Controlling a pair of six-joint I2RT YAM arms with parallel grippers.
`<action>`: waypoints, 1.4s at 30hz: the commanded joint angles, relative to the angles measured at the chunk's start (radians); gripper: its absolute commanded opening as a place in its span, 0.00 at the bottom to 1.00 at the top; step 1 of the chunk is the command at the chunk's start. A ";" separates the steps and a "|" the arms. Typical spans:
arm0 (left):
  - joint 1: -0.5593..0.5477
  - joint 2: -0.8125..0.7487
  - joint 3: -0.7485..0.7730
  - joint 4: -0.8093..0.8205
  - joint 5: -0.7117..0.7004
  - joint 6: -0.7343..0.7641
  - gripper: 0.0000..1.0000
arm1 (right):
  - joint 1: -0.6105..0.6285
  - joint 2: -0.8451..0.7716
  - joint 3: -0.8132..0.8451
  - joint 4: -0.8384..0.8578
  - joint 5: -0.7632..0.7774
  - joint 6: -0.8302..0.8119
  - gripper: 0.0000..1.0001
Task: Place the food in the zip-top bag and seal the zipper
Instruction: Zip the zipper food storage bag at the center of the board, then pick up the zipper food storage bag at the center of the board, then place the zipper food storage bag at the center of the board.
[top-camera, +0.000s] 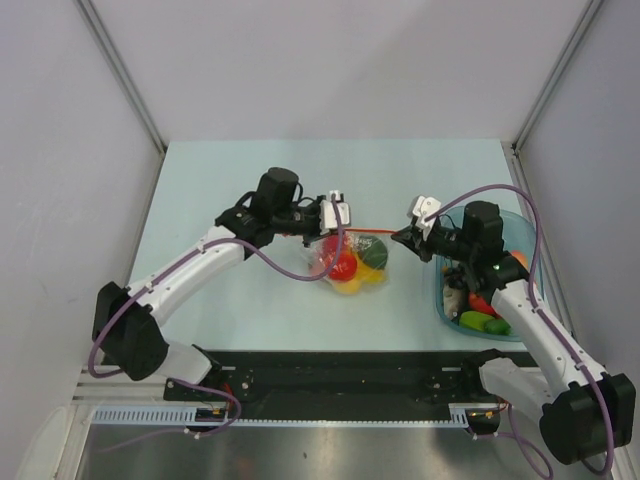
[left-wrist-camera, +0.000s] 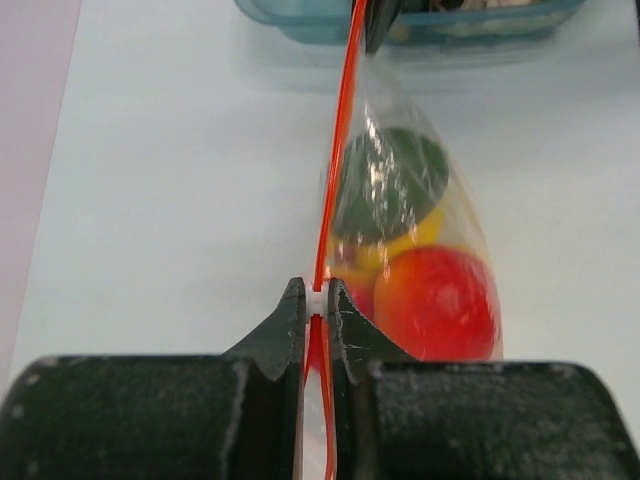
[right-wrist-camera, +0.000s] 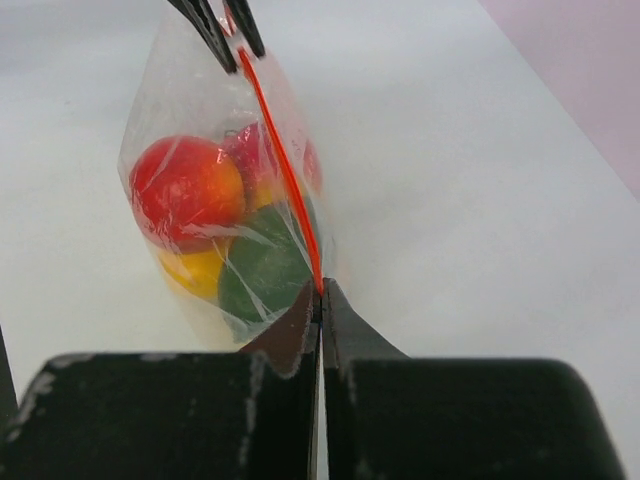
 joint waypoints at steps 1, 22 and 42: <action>0.089 -0.078 -0.034 -0.098 -0.067 0.058 0.06 | -0.055 -0.035 0.002 -0.005 0.002 -0.005 0.00; 0.307 -0.179 -0.090 -0.160 -0.136 0.030 0.04 | -0.130 0.001 0.002 0.087 -0.012 0.046 0.00; 0.371 0.016 0.118 0.101 -0.280 -0.150 0.00 | -0.023 0.460 0.230 0.618 0.190 0.080 0.00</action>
